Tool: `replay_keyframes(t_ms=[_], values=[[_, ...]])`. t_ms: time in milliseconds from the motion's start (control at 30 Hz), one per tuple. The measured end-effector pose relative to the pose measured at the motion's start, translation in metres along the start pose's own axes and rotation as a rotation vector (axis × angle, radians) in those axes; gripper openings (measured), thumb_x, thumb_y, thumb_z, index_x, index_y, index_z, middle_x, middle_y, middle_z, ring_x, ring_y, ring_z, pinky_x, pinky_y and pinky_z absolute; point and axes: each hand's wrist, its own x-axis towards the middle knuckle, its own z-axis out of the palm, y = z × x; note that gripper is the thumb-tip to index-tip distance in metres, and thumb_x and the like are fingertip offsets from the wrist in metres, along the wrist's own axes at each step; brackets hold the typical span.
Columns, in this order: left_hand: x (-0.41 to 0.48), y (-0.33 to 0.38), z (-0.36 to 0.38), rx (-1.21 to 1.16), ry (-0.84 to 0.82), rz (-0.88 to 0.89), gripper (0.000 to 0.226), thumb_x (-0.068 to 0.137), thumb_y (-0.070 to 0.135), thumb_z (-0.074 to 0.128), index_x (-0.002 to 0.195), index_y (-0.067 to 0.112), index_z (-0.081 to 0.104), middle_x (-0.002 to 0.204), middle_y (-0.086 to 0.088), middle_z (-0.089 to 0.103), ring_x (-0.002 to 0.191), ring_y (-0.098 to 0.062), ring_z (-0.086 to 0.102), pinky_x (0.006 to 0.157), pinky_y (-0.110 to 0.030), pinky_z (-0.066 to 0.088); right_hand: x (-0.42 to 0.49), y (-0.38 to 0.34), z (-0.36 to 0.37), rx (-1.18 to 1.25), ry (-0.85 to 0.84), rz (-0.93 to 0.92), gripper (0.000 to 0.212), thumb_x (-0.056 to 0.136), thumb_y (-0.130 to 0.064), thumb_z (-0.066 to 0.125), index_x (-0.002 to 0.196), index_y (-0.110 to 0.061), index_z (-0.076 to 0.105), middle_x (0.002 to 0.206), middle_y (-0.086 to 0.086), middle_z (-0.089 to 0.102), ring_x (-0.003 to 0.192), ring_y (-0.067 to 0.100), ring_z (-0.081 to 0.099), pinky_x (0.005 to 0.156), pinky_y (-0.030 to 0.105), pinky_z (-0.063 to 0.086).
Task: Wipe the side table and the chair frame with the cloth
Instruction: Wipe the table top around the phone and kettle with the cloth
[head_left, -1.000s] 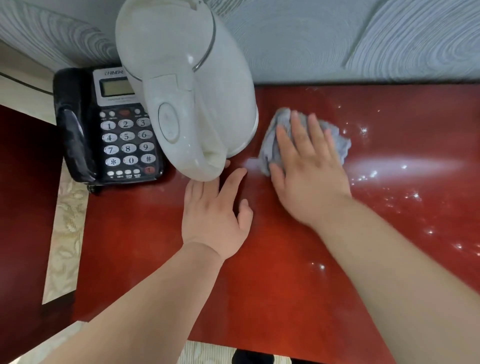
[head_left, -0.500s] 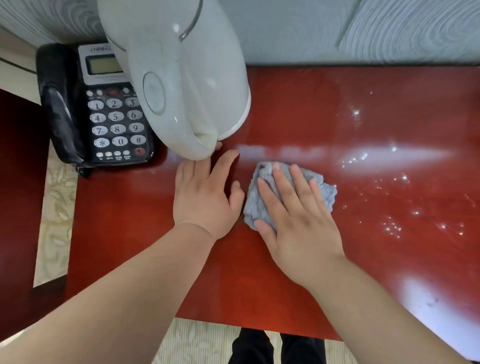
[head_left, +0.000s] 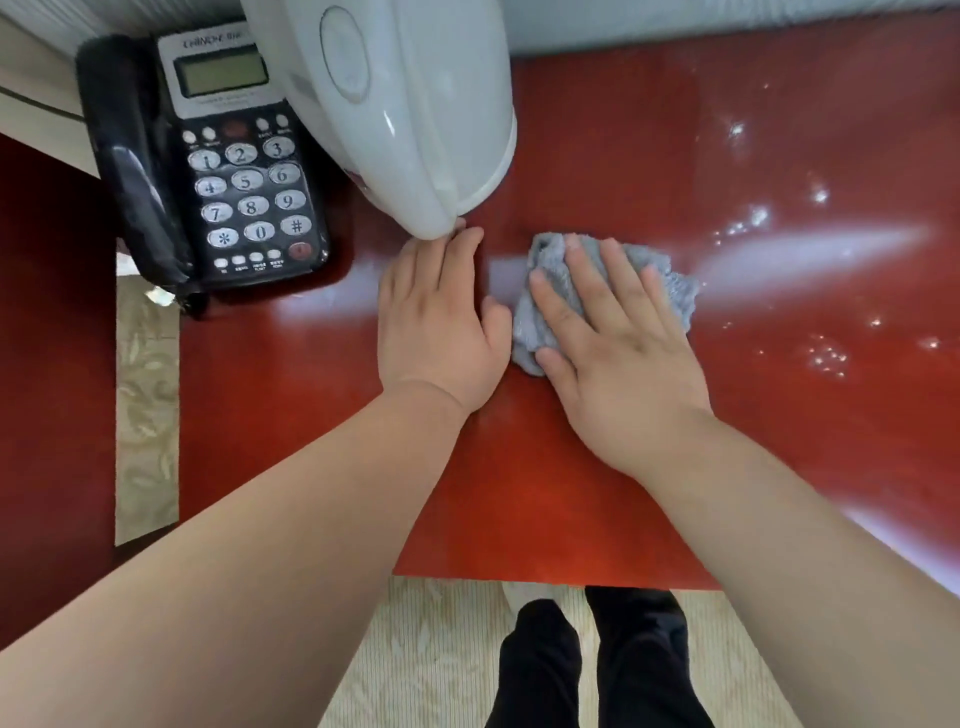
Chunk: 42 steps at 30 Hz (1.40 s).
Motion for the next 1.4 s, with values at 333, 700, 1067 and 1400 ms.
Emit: replay_keyframes(t_ms=[333,700,1067,1400], values=[[0.0,-0.004,0.006,-0.002,0.083,0.047,0.055,0.088,0.03,0.053,0.14,0.012,0.062,0.147,-0.007,0.058,0.137,-0.033,0.051,0.117,-0.047,0.036,0.036,0.0,-0.003,0.0,0.09,0.042,0.059,0.108,-0.044,0.025,0.162,-0.021,0.028,0.171,0.01,0.017,0.158,0.036,0.008,0.127,0.049,0.001],[-0.016,-0.008,-0.005,-0.033,-0.079,0.097,0.06,0.096,0.03,0.046,0.153,0.013,0.051,0.165,-0.009,0.04,0.154,-0.031,0.034,0.128,-0.049,0.021,-0.11,-0.038,0.03,-0.021,-0.011,-0.002,0.058,0.107,-0.04,0.033,0.163,-0.022,0.027,0.172,0.009,0.016,0.159,0.032,0.007,0.129,0.048,0.002],[-0.1,-0.008,-0.012,0.12,-0.17,0.17,0.064,0.101,0.035,0.037,0.162,0.019,0.035,0.173,-0.006,0.025,0.161,-0.028,0.019,0.13,-0.052,0.016,0.0,-0.014,0.004,-0.028,0.0,0.073,0.062,0.107,-0.052,0.018,0.164,-0.032,0.007,0.173,0.006,0.0,0.159,0.032,-0.006,0.126,0.046,-0.008],[-0.1,-0.006,-0.015,0.114,-0.191,0.149,0.065,0.1,0.034,0.038,0.164,0.024,0.033,0.175,-0.002,0.021,0.162,-0.024,0.015,0.131,-0.049,0.011,-0.167,-0.049,0.046,0.043,-0.05,-0.052,0.063,0.106,-0.059,0.026,0.161,-0.03,0.03,0.172,0.004,0.013,0.16,0.029,0.003,0.129,0.05,0.005]])
